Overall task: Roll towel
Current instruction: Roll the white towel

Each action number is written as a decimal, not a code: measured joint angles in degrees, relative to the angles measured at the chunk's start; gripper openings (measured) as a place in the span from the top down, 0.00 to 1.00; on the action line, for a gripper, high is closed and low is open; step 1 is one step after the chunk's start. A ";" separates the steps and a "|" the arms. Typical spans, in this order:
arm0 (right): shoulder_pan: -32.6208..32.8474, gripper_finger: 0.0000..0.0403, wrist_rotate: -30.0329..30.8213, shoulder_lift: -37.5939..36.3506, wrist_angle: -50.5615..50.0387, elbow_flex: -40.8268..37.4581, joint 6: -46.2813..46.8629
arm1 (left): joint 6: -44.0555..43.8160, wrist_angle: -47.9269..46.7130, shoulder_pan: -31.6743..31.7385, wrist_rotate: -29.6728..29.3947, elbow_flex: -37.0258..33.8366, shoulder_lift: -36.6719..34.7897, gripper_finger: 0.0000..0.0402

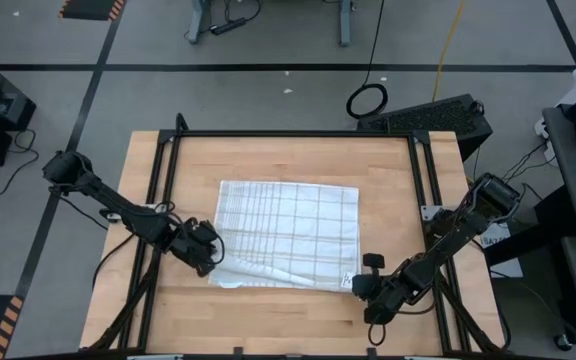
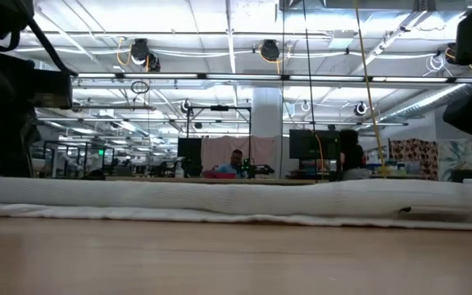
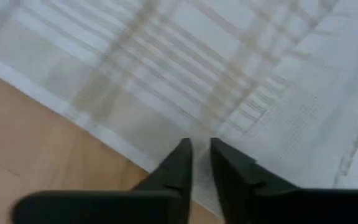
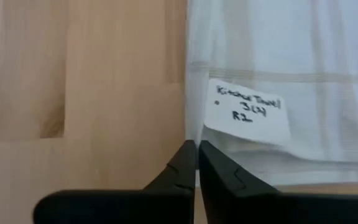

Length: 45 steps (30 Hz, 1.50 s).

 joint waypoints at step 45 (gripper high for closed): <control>-0.85 1.00 0.15 -7.63 -10.70 0.02 1.38 | -22.25 7.57 -8.24 -7.02 0.07 6.20 0.40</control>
